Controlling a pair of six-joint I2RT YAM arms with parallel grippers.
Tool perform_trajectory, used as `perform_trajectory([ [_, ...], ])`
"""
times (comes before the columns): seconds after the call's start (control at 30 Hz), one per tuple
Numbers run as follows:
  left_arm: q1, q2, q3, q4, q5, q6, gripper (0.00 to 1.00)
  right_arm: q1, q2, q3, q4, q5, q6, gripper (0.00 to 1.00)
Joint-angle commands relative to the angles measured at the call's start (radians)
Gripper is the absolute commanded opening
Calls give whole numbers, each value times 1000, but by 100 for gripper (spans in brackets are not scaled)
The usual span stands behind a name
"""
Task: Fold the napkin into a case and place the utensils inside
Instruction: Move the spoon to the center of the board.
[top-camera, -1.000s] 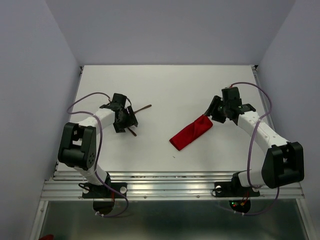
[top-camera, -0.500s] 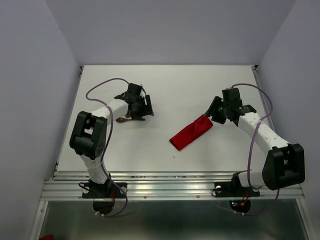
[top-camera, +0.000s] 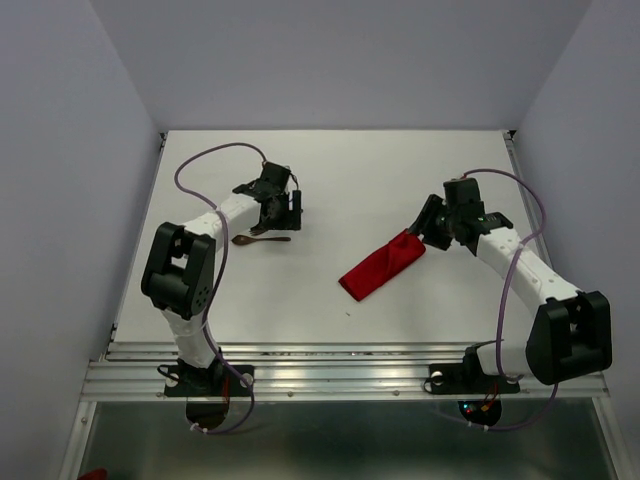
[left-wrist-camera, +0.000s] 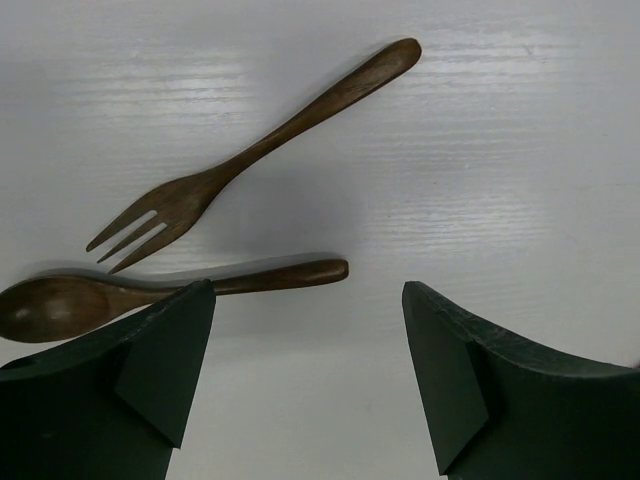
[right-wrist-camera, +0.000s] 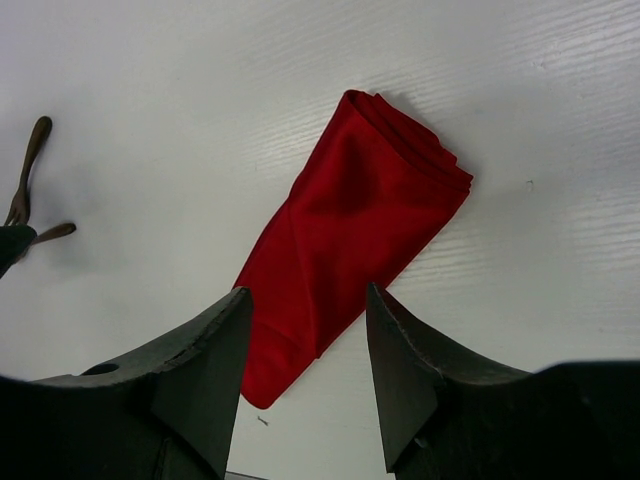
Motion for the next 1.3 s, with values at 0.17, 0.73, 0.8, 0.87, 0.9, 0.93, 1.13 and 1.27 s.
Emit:
perform_trajectory([
  [0.17,-10,17,45,-40,-216,90,87,6,21,18,29,-18,-3,55],
  [0.73,171,128,180,-99,-60,8,84,15,37,43,41,-47,-17,55],
  [0.8,182,138,169,-85,-18,1,84,15,42,41,43,-49,-21,55],
  [0.87,191,145,151,-89,-3,-9,84,15,41,35,44,-49,-24,55],
  [0.9,193,146,145,-92,-2,-14,84,15,41,35,43,-49,-24,55],
  [0.93,197,145,122,-94,2,-17,84,15,39,32,44,-50,-27,55],
  [1.13,199,28,-60,-27,90,-83,83,15,42,27,52,-58,-26,56],
  [1.27,197,-50,-137,-22,117,-115,83,15,54,30,60,-65,-26,56],
])
